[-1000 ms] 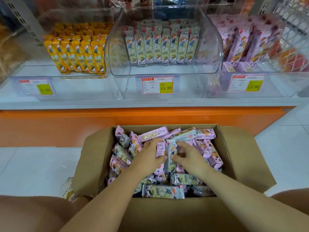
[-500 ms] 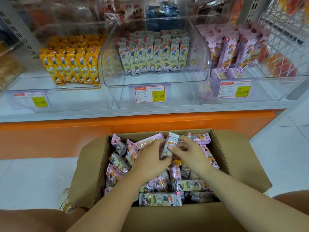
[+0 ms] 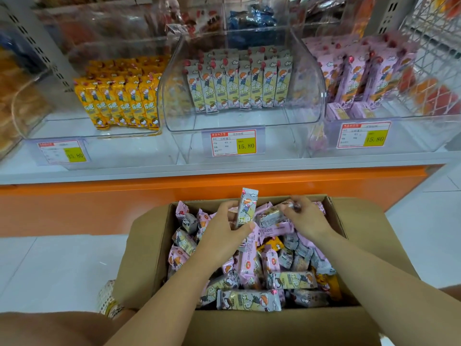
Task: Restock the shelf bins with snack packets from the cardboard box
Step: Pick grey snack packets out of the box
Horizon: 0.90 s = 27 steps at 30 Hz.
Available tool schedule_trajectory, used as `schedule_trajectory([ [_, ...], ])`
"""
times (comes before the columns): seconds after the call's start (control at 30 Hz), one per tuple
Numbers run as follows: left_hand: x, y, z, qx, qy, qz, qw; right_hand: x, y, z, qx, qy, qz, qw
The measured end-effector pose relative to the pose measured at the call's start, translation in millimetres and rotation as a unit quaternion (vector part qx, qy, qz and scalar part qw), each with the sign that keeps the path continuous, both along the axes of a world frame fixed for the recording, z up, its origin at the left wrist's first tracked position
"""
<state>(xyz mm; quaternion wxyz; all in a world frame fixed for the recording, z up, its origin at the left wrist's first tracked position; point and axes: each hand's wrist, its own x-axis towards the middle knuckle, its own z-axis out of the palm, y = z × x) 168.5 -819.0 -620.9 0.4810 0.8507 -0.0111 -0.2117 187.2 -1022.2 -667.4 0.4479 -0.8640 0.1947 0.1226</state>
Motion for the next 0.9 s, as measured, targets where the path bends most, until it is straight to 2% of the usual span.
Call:
schedule_trajectory([
  [0.2,1.6,1.9,6.3,-0.019,0.003,0.003,1.000,0.1,13.2,2.0,0.032,0.006,-0.004,0.999],
  [0.37,-0.5,2.2,15.6,-0.016,0.012,-0.004,1.000,-6.9,10.0,20.2,0.098,-0.029,-0.015,0.995],
  [0.53,-2.0,1.5,34.6,-0.012,0.004,-0.023,1.000,-13.6,3.1,53.0,-0.022,-0.116,0.098,0.988],
  [0.77,-7.7,0.1,69.7,0.019,-0.043,-0.110,0.993,-31.9,3.8,108.4,0.075,-0.133,0.210,0.966],
  [0.9,-11.1,1.6,85.4,0.085,-0.083,-0.184,0.976,-49.2,3.2,121.8,0.139,-0.137,0.228,0.954],
])
